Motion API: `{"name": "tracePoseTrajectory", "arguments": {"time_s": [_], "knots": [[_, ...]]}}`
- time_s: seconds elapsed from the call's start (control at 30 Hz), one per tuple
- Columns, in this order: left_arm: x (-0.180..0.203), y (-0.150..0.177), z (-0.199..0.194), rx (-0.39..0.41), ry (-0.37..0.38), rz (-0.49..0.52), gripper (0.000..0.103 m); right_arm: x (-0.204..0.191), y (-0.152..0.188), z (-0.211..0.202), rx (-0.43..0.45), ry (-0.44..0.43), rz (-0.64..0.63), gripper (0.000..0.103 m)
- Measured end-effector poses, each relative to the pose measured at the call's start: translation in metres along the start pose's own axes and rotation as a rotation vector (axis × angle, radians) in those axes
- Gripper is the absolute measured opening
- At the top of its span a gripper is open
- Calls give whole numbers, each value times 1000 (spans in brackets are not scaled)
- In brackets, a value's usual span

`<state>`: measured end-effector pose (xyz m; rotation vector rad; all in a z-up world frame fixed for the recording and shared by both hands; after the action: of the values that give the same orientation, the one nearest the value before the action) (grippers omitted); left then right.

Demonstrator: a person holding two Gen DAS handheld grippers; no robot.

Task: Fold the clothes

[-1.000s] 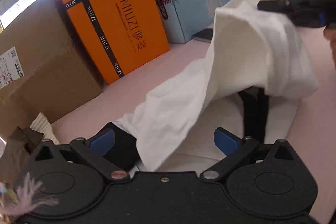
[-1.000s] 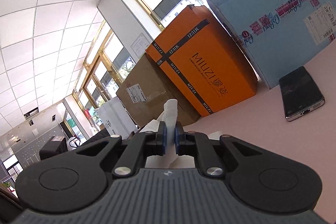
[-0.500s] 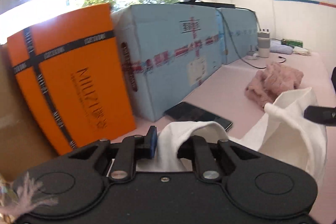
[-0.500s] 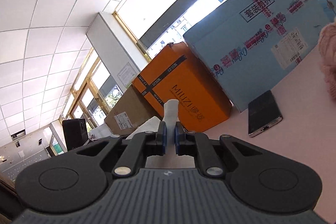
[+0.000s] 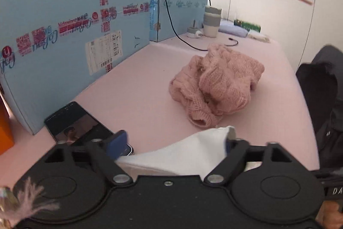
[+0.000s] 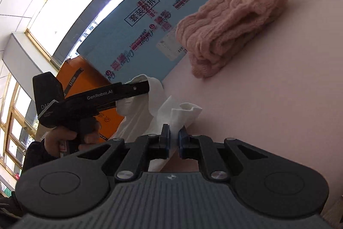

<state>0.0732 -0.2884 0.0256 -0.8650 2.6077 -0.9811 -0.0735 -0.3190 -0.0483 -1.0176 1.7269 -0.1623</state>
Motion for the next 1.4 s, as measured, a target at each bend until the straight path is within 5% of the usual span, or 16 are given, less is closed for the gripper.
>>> {"name": "tracePoseTrajectory", "arguments": {"time_s": [0.1, 0.2, 0.47, 0.57, 0.63, 0.8, 1.0, 1.1, 1.3, 1.4], "knots": [[12, 17, 1, -50, -111, 146, 103, -1, -1, 1, 2, 2, -11, 7], [5, 38, -22, 38, -119, 142, 103, 0, -2, 2, 3, 6, -13, 7], [-55, 99, -118, 182, -215, -130, 103, 4, -8, -1, 17, 74, -51, 8], [-92, 130, -154, 232, -322, -338, 103, -1, -16, -12, 82, 157, -118, 30], [-116, 156, -173, 237, -420, -470, 103, -13, -21, -16, 114, 172, -199, 65], [-150, 210, -196, 244, -515, -727, 103, -61, -22, 16, 27, 134, -485, 77], [-158, 244, -206, 259, -548, -802, 103, -102, -14, 82, -127, 100, -714, 77], [-164, 257, -207, 211, -588, -830, 103, -106, -14, 105, -148, 192, -743, 77], [-168, 285, -206, 130, -527, -880, 100, -88, -22, 109, -158, 312, -733, 33], [-157, 296, -203, 105, -451, -876, 73, -82, -29, 110, -144, 360, -733, 15]]}}
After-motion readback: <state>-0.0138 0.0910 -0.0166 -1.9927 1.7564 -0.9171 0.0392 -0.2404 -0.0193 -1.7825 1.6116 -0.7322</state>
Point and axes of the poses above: each gripper's, at about its wrist camera, not at the fingertips, and z roughly the way its jaws point, x to its right, y to its underside, the point moved 5 cm from there along z, roughly the way its jaws point, and after that the axes turned 12 degrees about -x, right-handed, at the moved point
